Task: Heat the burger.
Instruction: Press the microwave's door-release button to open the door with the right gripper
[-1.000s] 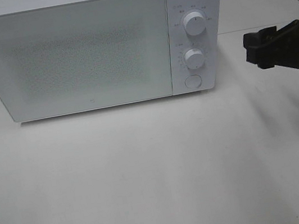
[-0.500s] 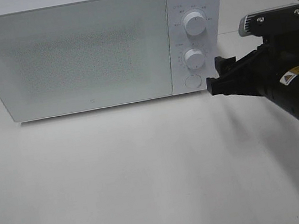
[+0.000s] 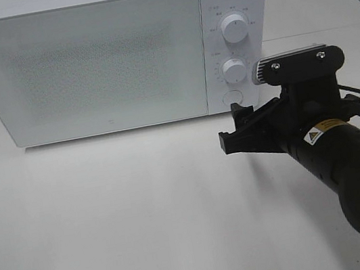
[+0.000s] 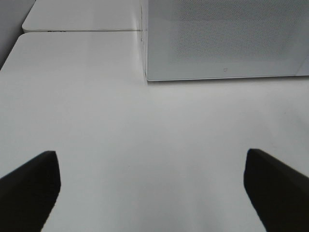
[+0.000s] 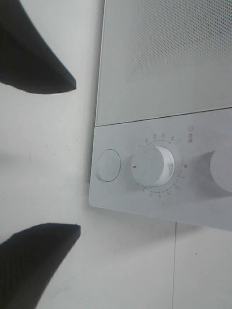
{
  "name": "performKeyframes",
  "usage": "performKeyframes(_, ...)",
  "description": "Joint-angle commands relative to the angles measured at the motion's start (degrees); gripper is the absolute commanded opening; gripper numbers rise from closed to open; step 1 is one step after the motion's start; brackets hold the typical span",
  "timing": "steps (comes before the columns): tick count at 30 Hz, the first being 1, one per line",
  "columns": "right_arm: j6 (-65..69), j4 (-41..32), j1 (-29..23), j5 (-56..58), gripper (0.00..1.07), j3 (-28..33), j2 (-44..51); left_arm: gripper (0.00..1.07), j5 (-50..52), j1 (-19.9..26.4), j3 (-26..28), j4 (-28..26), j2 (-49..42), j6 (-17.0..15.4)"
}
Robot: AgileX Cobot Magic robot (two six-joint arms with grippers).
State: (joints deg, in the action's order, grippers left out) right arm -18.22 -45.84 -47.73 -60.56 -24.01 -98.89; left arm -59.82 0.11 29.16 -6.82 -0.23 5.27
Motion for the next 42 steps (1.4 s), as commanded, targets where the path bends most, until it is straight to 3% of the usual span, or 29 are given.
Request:
performKeyframes(1, 1.43, -1.49, -1.03, -1.09, 0.7, 0.0, 0.0, 0.98, 0.4, 0.29, -0.23, -0.34, -1.15, -0.4)
performKeyframes(13, 20.23, -1.38, -1.03, -0.92, 0.62, 0.0, 0.0, 0.98, 0.4, 0.29, -0.23, -0.34, -1.15, -0.4)
performKeyframes(17, 42.63, -1.38, -1.03, -0.8, 0.48, 0.0, 0.0, 0.98, 0.4, 0.29, -0.23, -0.34, -1.15, -0.4)
performKeyframes(21, 53.97, -1.09, -1.03, -0.4, 0.39, 0.0, 0.0, 0.98, 0.4, 0.29, -0.23, -0.34, -1.15, -0.4)
performKeyframes(26, 73.11, 0.63, -1.03, 4.01, 0.18, 0.0, 0.0, 0.98, 0.4, 0.29, -0.23, -0.34, -1.15, -0.4)
performKeyframes(29, 75.75, 0.74, -1.03, 4.58, 0.15, 0.0, 0.0, 0.98, 0.4, 0.29, -0.23, -0.34, -1.15, -0.4)
performKeyframes(31, 82.85, 0.86, -1.03, 5.73, 0.05, 0.0, 0.0, 0.98, 0.4, 0.29, -0.23, -0.34, -1.15, -0.4)
performKeyframes(34, 87.32, 0.69, -1.03, 5.33, 0.0, 0.0, 0.0, 0.98, 0.4, 0.29, -0.23, -0.34, -1.15, -0.4)
performKeyframes(42, 90.81, 0.23, -0.8, 5.04, 0.0, -0.29, 0.0, 0.98, 0.4, 0.29, -0.23, -0.34, -1.15, -0.4)
